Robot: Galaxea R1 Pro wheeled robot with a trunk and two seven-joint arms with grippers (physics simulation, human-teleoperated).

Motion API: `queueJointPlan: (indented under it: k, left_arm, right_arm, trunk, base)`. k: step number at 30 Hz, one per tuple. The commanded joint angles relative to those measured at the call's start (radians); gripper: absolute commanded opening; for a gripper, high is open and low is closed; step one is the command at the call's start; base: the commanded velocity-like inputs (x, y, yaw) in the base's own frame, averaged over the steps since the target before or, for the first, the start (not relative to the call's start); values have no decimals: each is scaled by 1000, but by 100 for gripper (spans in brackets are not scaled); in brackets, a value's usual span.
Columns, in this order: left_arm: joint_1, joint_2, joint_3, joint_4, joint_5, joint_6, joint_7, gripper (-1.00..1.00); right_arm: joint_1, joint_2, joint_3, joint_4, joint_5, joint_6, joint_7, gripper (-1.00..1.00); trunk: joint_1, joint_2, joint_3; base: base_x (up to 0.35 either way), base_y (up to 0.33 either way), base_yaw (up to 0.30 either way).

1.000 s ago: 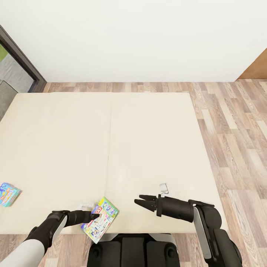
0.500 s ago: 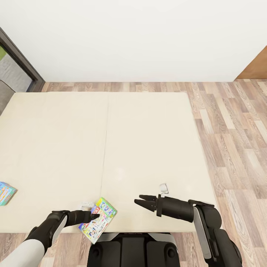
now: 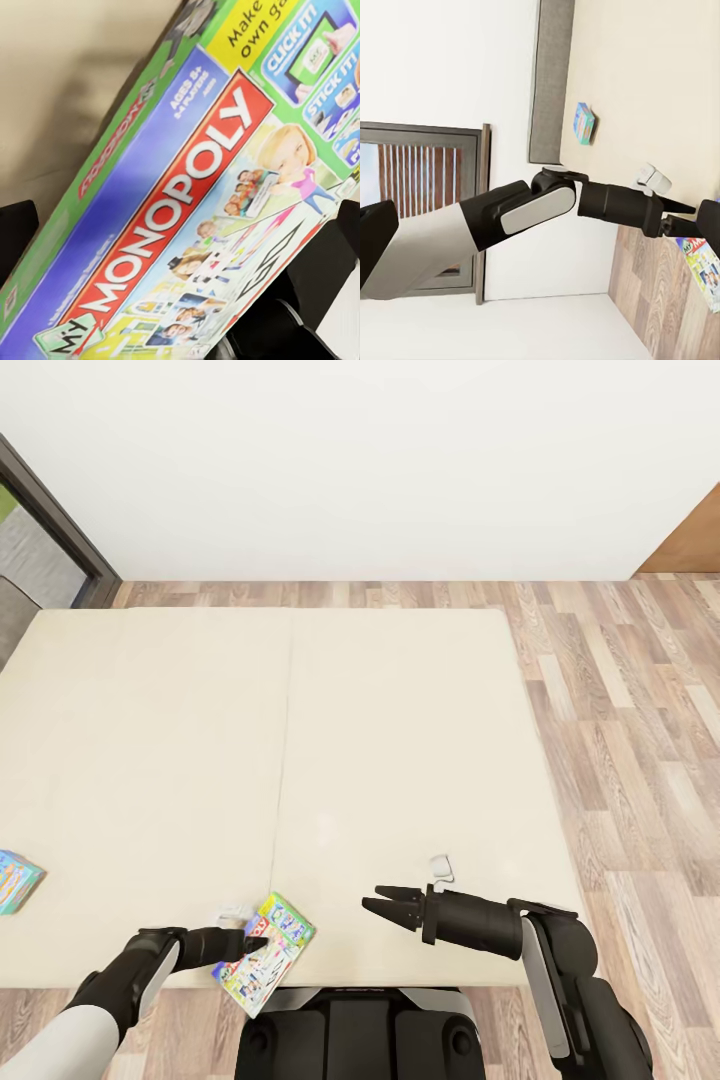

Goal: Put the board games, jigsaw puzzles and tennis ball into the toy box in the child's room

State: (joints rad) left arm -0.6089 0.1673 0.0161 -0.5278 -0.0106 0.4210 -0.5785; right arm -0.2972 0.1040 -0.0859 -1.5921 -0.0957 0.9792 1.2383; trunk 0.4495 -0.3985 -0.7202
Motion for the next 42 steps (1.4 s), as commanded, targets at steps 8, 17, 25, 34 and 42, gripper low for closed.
queueJointPlan:
  k: [8,17,25,34,42]
  left_arm:
    - [0,-3,2,-1,0,13,-2,100]
    - [0,-3,2,-1,1,12,-3,100]
    - [0,1,2,-1,1,35,-5,100]
    - [-3,18,3,-6,0,104,29,100]
    - [-3,20,4,-6,0,115,107,100]
  right_arm:
    - [0,1,-2,0,1,6,3,100]
    - [0,2,-2,0,1,6,3,100]
    - [0,1,-2,0,1,6,2,100]
    - [0,5,0,0,1,6,-9,100]
    - [0,3,-1,0,1,6,-10,100]
  trunk:
    - [1,-2,-1]
    - [1,-2,-1]
    - [1,-2,-1]
    - [1,-2,-1]
    - [1,-2,-1]
  base:
    - [0,-134,0]
    - [0,-19,0]
    - [0,0,0]
    - [0,0,0]
    - [0,0,0]
